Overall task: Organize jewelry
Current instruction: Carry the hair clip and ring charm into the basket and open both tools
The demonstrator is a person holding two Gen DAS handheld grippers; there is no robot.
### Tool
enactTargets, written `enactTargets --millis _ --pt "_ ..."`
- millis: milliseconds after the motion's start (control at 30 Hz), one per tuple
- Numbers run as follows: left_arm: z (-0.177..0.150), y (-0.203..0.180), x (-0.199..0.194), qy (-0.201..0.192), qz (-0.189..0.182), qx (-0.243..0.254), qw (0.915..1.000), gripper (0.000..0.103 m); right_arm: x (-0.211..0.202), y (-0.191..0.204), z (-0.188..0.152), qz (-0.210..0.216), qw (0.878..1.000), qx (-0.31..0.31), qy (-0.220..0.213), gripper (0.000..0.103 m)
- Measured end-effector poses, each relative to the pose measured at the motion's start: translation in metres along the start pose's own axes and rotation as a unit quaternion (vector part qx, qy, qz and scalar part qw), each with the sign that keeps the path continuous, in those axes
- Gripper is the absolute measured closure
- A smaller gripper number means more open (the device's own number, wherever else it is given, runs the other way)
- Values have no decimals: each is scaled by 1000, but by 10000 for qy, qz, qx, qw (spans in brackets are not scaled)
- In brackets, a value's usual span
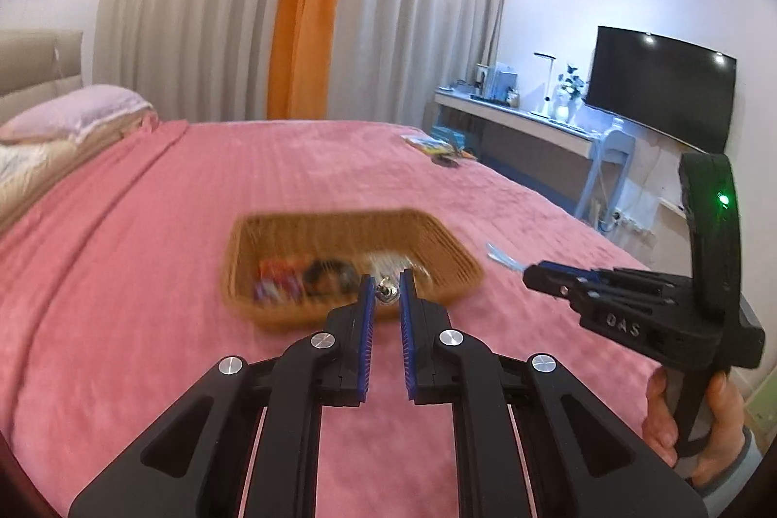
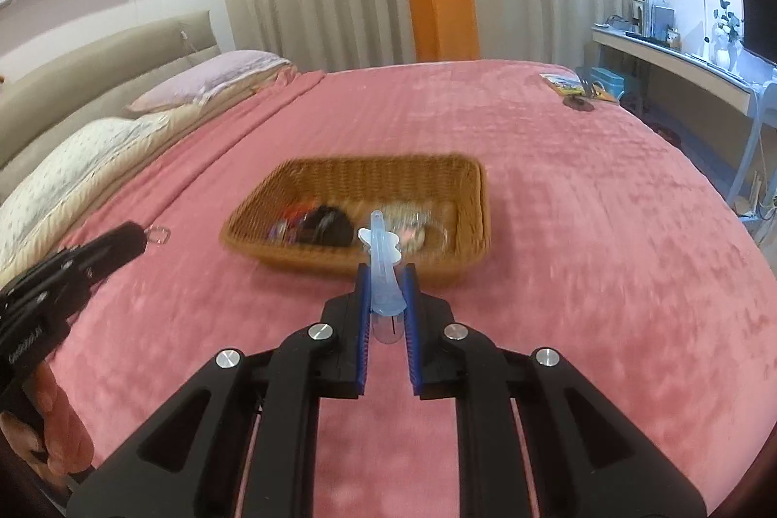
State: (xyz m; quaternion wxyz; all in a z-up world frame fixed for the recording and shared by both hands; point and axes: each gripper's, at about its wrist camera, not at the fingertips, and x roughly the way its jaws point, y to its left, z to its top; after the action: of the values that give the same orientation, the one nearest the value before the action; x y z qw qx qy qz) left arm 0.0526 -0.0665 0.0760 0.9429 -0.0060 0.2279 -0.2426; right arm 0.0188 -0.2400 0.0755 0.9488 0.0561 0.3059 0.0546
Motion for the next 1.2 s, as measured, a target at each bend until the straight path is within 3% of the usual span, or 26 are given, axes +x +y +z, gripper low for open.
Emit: enactTargets --millis 133,333,533,700,900,967,1067,1100,1200 --pt "24 14 47 -26 162 32 9999 95 41 -8 32 46 10000 74 43 92" --pt "39 46 122 207 113 -203 9995 95 109 -19 61 177 9990 262 301 92" --pt "29 65 170 485 61 -371 9981 95 166 -22 54 343 9959 402 738 92" --pt "16 72 195 680 13 -424 9968 94 181 -18 48 395 9951 272 864 92" --pt "12 73 195 679 31 -343 9971 90 191 -21 46 589 9928 390 966 91" --pt "13 75 191 645 1 -419 9970 64 190 -24 46 704 9918 497 946 86" --pt "16 78 178 478 -9 -517 9975 60 178 -27 47 746 9924 572 789 70" --pt "18 78 173 446 -24 -555 9975 58 174 -27 47 767 9925 590 745 61" --pt "23 78 153 294 59 -589 9978 56 157 -28 47 831 9929 561 637 58"
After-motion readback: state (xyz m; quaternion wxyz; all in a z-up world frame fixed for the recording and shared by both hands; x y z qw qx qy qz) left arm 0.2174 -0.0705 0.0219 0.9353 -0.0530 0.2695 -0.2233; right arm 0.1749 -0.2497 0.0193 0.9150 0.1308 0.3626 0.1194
